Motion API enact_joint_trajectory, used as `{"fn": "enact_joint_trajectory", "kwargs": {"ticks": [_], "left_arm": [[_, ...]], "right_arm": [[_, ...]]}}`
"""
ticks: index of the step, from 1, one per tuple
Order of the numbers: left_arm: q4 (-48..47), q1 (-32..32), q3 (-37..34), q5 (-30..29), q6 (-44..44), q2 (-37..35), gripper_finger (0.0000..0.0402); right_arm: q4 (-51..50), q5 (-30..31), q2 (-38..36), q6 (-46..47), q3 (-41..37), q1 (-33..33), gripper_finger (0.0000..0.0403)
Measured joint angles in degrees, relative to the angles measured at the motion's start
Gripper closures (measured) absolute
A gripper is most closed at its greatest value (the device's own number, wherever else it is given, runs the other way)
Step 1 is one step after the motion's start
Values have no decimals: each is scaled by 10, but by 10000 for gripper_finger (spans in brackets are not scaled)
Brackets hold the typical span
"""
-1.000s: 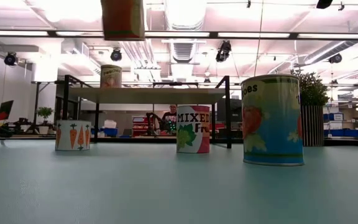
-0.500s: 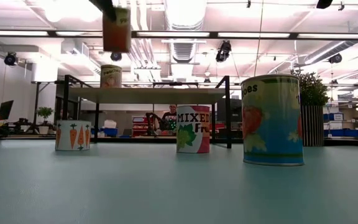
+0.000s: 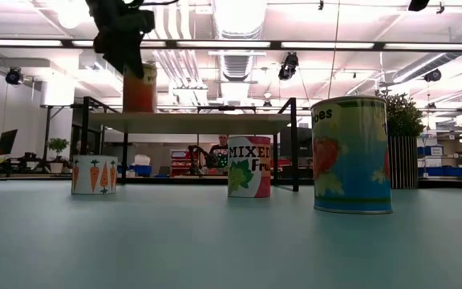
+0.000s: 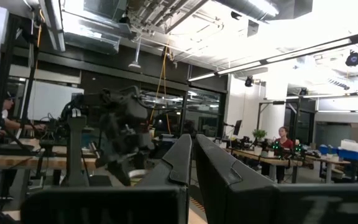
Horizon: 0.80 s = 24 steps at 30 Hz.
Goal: Pick and place cans onto a shelf
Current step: Put the canned pineapple on the shelf
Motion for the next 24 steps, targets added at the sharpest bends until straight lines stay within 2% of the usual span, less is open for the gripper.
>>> {"fn": "enact_joint_trajectory", "kwargs": {"ticks": [5, 16, 24], "left_arm": [[5, 0, -4, 0, 8, -1, 111], [10, 1, -4, -31, 19, -1, 64], [9, 1, -1, -31, 25, -1, 60]], "right_arm": [[0, 0, 0, 0, 0, 0, 390], [0, 0, 0, 0, 0, 0, 390], [0, 0, 0, 0, 0, 0, 390]]}}
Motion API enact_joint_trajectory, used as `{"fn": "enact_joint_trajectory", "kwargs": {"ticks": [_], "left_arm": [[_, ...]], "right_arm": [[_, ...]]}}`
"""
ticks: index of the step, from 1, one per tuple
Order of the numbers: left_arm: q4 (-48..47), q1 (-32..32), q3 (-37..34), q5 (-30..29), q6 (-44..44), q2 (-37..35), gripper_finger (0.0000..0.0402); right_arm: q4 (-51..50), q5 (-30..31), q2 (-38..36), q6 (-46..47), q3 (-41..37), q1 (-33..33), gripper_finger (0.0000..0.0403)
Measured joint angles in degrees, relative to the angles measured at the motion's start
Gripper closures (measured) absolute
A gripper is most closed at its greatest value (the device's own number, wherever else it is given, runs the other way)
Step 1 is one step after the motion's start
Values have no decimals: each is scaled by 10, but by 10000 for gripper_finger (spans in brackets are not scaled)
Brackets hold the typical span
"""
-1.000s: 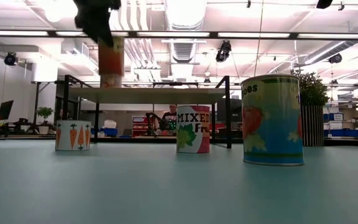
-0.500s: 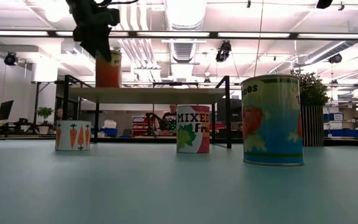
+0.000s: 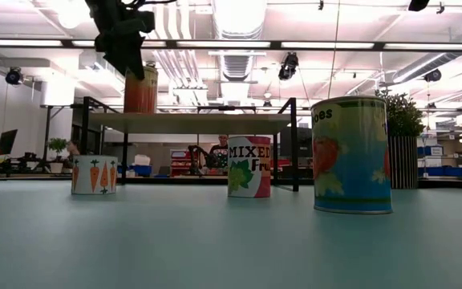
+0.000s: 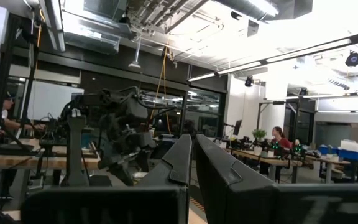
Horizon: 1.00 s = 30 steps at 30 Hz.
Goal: Pick and place cans onto a shelf
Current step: Put the canned pineapple on the shelf
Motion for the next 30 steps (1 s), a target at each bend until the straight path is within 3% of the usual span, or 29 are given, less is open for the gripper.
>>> {"fn": "enact_joint_trajectory", "kwargs": {"ticks": [9, 13, 18, 25, 27, 30], "left_arm": [[-17, -4, 82, 6, -4, 0, 61], [-1, -9, 94, 10, -48, 1, 82], [-7, -9, 91, 10, -113, 10, 168], [-23, -9, 76, 10, -130, 16, 369], [-25, -9, 72, 12, -130, 16, 390], [-32, -9, 67, 22, -123, 15, 378]], "right_arm": [[0, 0, 0, 0, 0, 0, 390], [0, 0, 0, 0, 0, 0, 390], [0, 0, 0, 0, 0, 0, 390], [-3, 0, 0, 0, 0, 0, 390], [-3, 0, 0, 0, 0, 0, 390], [-3, 0, 0, 0, 0, 0, 390]]}}
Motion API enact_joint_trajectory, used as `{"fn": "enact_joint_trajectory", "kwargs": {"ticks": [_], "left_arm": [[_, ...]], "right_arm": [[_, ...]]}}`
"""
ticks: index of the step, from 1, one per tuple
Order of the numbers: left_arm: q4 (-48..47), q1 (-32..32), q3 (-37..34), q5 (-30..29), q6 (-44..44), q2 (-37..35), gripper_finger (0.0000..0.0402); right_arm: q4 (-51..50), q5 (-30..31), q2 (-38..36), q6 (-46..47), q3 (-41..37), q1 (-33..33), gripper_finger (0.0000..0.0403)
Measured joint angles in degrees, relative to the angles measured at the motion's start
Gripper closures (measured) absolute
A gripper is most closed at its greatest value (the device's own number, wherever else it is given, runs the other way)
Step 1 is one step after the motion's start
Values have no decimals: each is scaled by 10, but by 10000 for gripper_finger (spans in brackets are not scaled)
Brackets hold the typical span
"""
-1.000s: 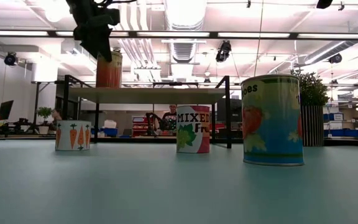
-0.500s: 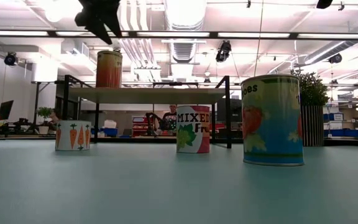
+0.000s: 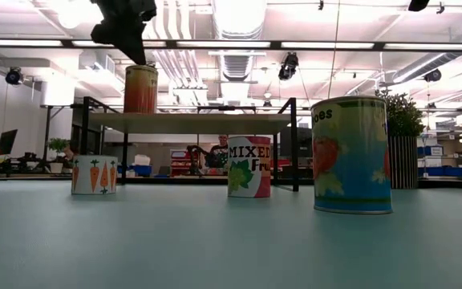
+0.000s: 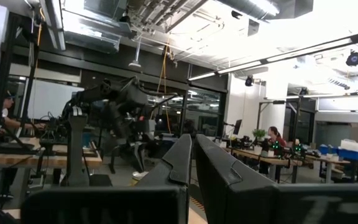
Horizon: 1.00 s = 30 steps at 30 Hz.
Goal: Pick and place cans onto a shelf
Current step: Put the canned pineapple on the shelf
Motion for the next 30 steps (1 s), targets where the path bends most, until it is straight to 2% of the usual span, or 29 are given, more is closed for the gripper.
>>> {"fn": "enact_joint_trajectory", "kwargs": {"ticks": [8, 17, 23, 30], "left_arm": [[-15, 0, -7, 19, 13, 0, 399], [-49, 1, -5, 11, 70, -1, 401], [-59, 1, 6, -29, 91, -1, 401], [-39, -21, 7, -31, 69, -13, 401]], "right_arm": [[0, 0, 0, 0, 0, 0, 390], [0, 0, 0, 0, 0, 0, 390], [0, 0, 0, 0, 0, 0, 390], [0, 0, 0, 0, 0, 0, 390]]}}
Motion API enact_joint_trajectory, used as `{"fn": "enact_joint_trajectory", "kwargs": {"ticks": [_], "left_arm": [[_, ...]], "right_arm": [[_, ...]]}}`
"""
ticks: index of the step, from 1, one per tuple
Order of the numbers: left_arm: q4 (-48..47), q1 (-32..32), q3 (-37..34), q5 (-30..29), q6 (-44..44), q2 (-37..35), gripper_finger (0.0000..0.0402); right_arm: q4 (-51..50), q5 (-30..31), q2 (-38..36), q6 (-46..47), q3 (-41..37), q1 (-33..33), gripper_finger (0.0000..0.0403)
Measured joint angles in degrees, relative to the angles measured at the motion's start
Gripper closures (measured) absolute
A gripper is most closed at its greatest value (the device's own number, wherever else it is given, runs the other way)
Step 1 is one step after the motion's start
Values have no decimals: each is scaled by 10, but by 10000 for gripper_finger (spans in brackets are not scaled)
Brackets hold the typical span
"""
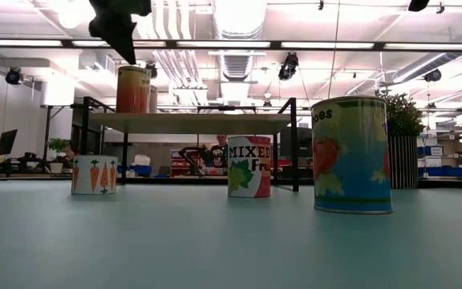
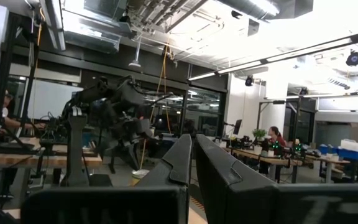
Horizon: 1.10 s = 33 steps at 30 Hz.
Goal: Pick and place cans onto a shelf
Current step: Put the canned pineapple on the shelf
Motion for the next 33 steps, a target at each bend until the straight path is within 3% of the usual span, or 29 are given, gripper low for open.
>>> {"fn": "enact_joint_trajectory", "kwargs": {"ticks": [6, 13, 17, 20, 25, 33], "left_arm": [[182, -110, -50, -30, -16, -31, 402], [485, -302, -201, -59, 63, -64, 402], [576, -382, -277, -59, 91, -66, 402], [587, -418, -315, -90, 53, -68, 402], [539, -442, -355, -215, -29, -74, 401], [435, -415, -356, -272, -72, -120, 401]], "right_arm": [[-2, 0, 0, 0, 0, 0, 390], [-21, 0, 1, 26, 0, 0, 390], [-32, -1, 1, 49, 0, 0, 390], [-33, -5, 1, 65, 0, 0, 390], [-29, -5, 10, 86, 0, 0, 390], [-64, -5, 76, 121, 56, 0, 390]]}}
